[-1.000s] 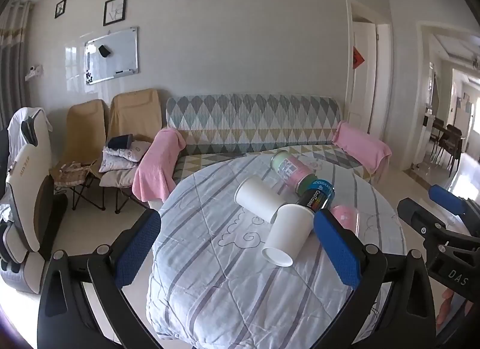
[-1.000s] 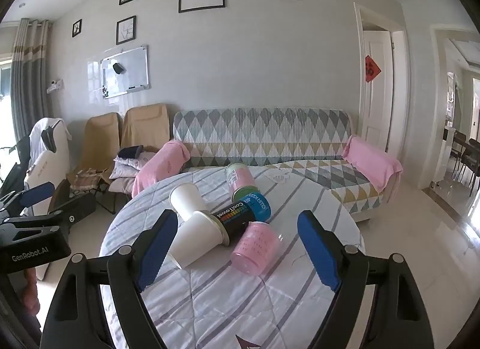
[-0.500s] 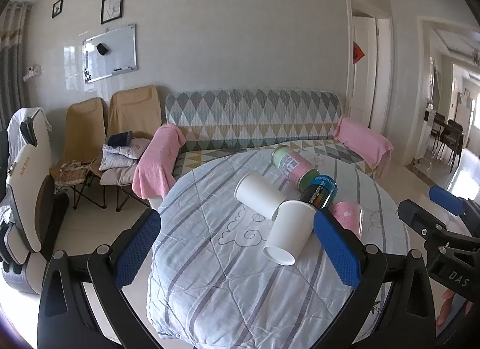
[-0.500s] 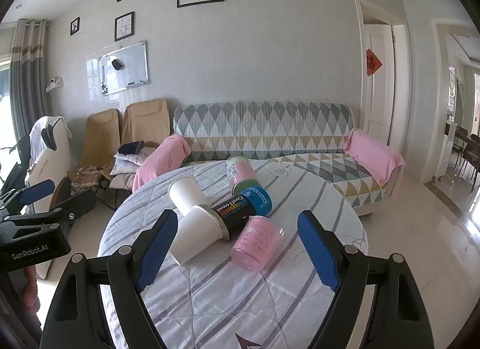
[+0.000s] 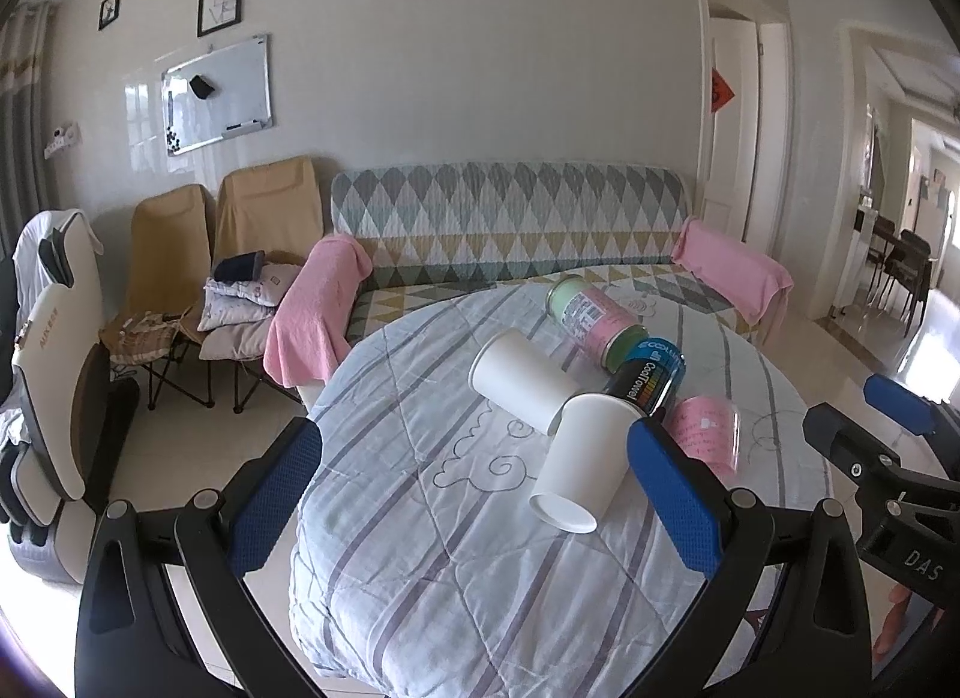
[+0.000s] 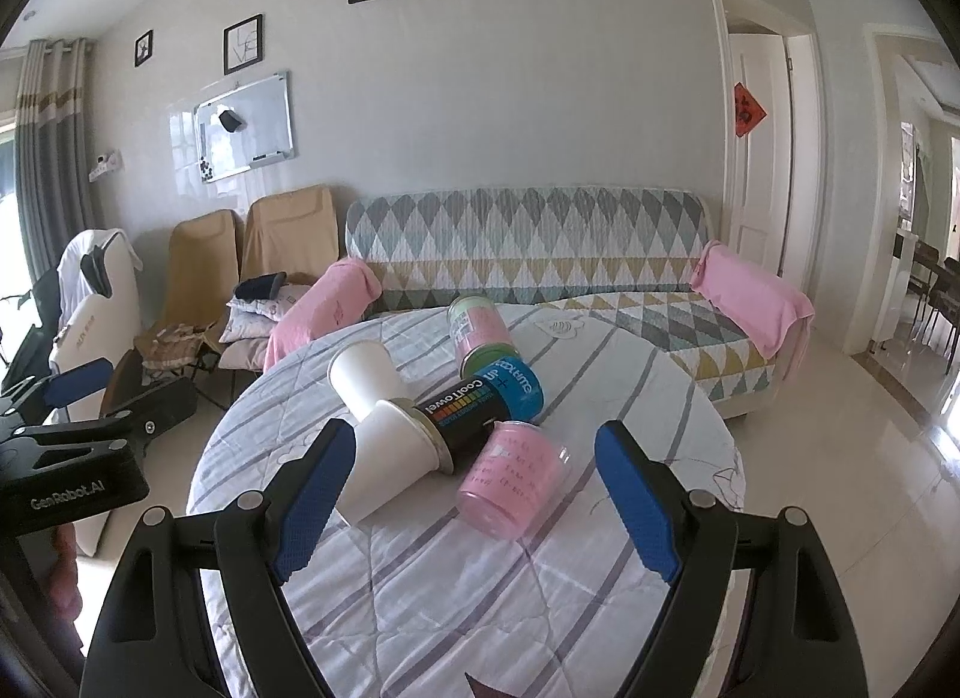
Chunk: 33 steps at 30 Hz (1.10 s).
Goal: Flip cup upright
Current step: 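Move the left gripper to the lying white paper cup and grasp it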
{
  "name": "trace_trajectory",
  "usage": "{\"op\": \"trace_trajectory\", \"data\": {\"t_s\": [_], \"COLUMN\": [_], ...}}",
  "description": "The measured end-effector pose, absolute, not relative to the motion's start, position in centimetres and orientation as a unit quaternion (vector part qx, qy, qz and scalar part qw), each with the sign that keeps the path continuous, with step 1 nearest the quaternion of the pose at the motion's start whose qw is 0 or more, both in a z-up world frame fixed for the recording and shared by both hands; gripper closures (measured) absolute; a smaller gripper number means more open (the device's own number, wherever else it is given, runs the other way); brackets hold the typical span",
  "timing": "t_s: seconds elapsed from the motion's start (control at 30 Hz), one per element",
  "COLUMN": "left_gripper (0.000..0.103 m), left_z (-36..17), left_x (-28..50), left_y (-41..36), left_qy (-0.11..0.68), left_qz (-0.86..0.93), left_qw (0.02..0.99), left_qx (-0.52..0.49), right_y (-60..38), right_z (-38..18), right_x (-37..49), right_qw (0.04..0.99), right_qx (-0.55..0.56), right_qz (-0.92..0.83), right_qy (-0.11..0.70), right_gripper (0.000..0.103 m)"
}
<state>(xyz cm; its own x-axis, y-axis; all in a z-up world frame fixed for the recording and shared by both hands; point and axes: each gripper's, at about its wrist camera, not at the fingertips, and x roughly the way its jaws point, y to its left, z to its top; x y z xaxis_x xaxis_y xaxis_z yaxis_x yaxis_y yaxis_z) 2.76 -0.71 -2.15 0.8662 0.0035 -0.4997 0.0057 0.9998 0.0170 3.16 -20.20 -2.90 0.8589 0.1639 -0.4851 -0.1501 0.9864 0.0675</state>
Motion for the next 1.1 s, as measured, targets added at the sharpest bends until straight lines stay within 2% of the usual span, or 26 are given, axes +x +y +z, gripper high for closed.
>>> {"op": "trace_trajectory", "data": {"t_s": [0.4,1.1], "left_gripper": [0.000,0.000], "left_z": [-2.8,-6.3], "left_x": [4.2,15.7], "left_y": [-1.0,-0.8], "left_qy": [0.274,0.417], "left_qz": [-0.004,-0.008], "left_qw": [0.962,0.905], "left_qx": [0.013,-0.087], "right_y": [-20.5,-20.6], "right_z": [-3.7,-6.8], "right_x": [4.7,10.5], "right_qw": [0.960,0.945], "right_qx": [0.017,-0.007], "right_qz": [0.086,0.112], "right_qy": [0.265,0.307], "right_gripper": [0.020,0.020]}}
